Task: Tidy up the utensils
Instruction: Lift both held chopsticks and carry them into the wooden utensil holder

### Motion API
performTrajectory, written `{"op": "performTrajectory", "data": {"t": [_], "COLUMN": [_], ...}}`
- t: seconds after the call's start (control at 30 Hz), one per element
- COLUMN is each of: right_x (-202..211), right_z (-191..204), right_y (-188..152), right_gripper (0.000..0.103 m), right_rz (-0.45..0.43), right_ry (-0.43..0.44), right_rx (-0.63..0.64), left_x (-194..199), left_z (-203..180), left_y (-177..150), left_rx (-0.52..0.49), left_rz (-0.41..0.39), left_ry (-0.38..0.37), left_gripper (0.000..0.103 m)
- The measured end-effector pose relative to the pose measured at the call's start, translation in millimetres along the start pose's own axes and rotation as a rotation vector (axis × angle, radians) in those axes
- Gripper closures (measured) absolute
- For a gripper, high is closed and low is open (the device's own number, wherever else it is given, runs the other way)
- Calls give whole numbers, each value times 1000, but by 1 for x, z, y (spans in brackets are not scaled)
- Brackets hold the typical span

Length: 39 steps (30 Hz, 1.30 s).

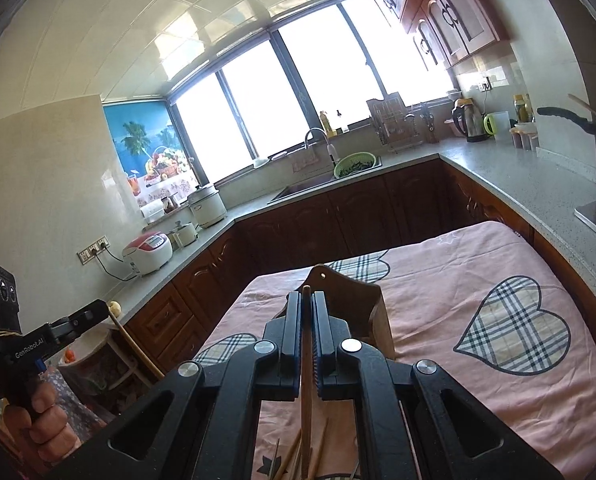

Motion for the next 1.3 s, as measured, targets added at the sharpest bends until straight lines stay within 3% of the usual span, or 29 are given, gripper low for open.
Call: {"op": "performTrajectory", "data": {"t": [0.3,0.57,0.8,1.03,1.3], "right_x": [-15,-32,-72,-103,-124], "right_z": [-14,-25,-49,-76,-89], "right_y": [63,107,94,66,37], "right_gripper": [99,99,99,99,98], "right_rz": [-132,-241,-227,-219,-203], "right_ry": [-25,-54,-91,-107,-114], "right_rx": [-2,-3,-31,-88,-143], "left_x": [-34,-84,-147,-211,-257], "left_z": [0,6,17,29,38], "left_y": [35,38,16,-7,-18], "left_rx": [-21,12,51,104,174], "left_rz": [-118,-176,-175,-118,-69], "left_ry": [-2,13,21,57,65], "left_gripper": [101,101,101,101,101]}}
Point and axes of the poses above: each gripper's, at about its wrist camera, not at the fingertips, and x roughly against the way its jaws point, z to its left, y to its top, the point moved 8 cm from there along -x, roughly the way its jaws point, and after that the axes turned 2 degrees about y, right-handed, at the moved point
